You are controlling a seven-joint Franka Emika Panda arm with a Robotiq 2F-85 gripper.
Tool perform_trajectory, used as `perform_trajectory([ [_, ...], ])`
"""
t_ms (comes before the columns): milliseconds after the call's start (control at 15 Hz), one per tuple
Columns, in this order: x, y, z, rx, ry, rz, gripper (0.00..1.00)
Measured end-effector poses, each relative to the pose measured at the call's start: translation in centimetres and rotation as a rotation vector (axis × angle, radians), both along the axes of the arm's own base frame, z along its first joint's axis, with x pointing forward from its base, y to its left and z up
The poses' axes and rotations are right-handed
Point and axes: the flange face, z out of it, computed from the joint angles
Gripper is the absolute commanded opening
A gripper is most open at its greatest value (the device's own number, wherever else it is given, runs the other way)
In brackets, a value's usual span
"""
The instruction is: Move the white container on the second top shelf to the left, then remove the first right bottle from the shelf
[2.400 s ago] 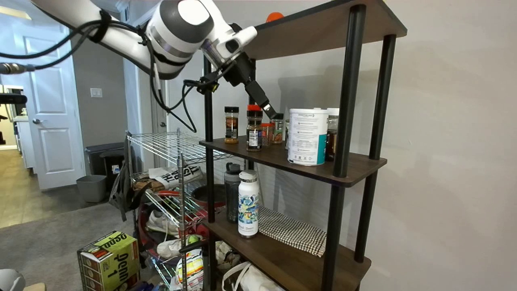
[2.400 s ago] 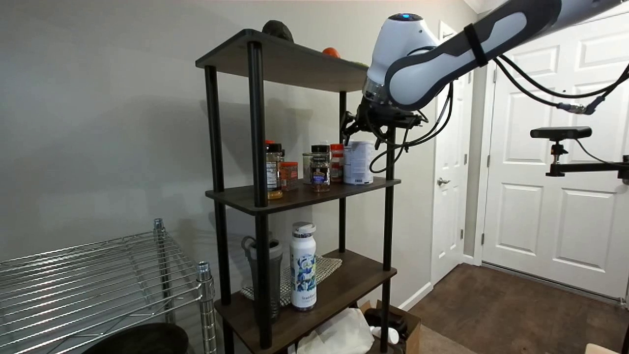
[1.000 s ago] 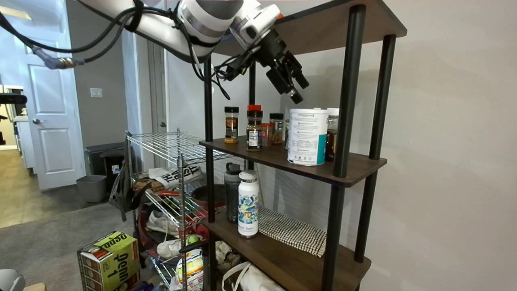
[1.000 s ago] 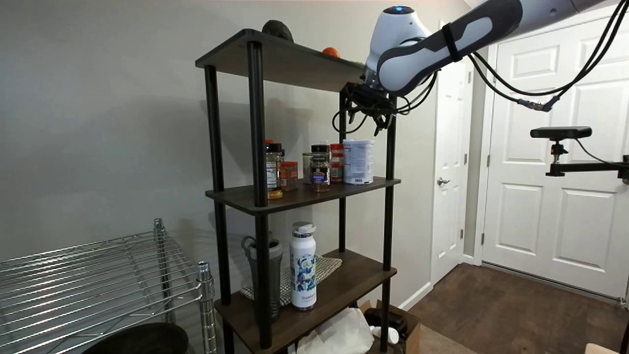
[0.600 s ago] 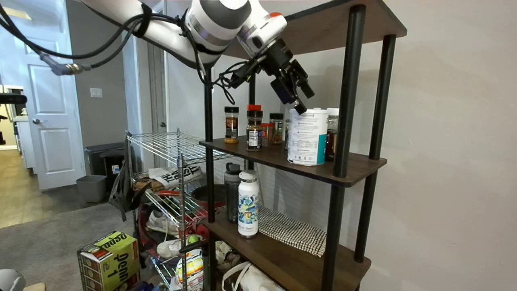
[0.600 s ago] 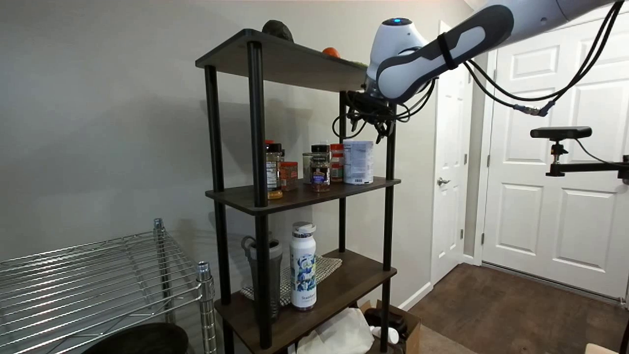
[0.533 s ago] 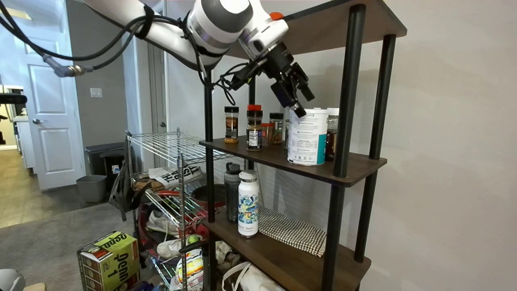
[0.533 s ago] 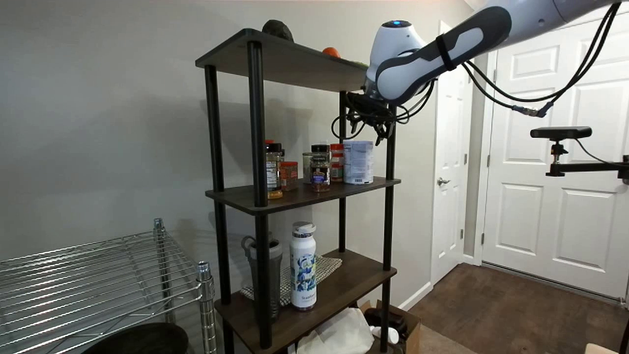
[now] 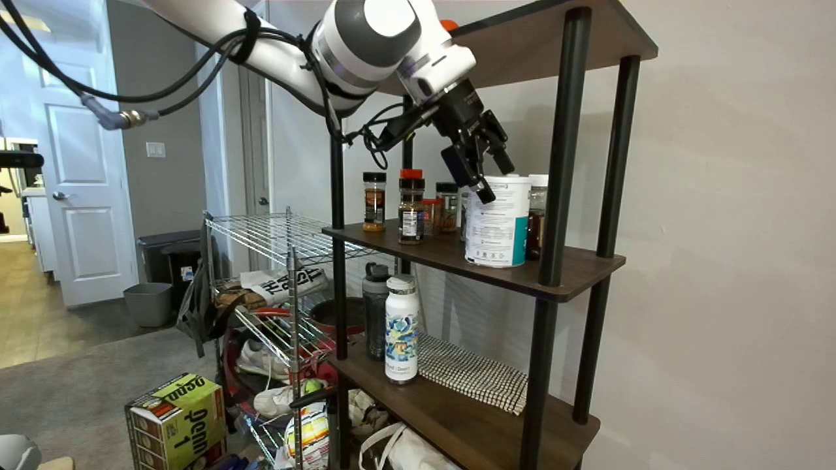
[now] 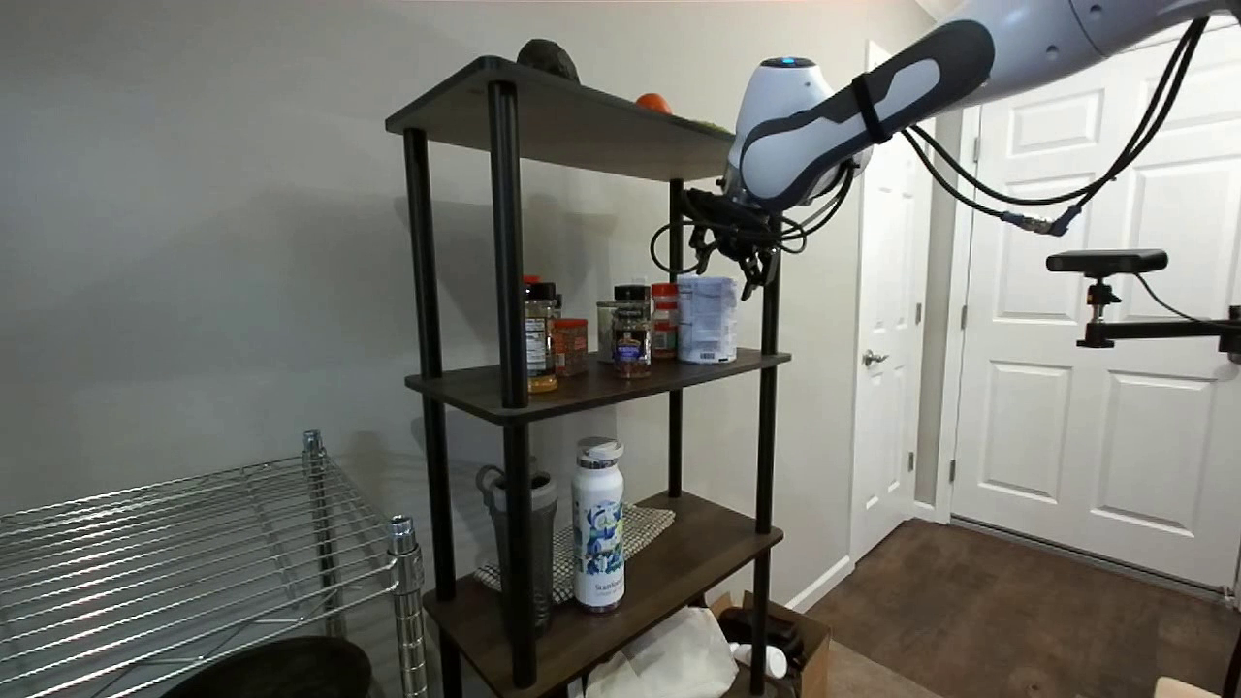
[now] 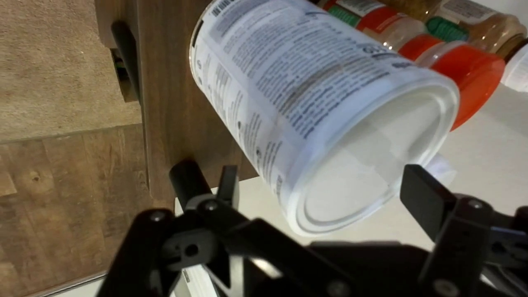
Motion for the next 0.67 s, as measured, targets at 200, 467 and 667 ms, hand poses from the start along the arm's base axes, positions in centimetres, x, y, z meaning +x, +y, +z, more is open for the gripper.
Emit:
perform_trajectory([
  [200,-0.12,-0.68,0.01,0.024,-0.014,-0.047,1.00],
  [467,-0.18,-1.03,0.01,0.052,-0.030,-0.095,1.00],
  [667,-0.20,-1.14,0.01,0.081,-0.049,-0.145,1.00],
])
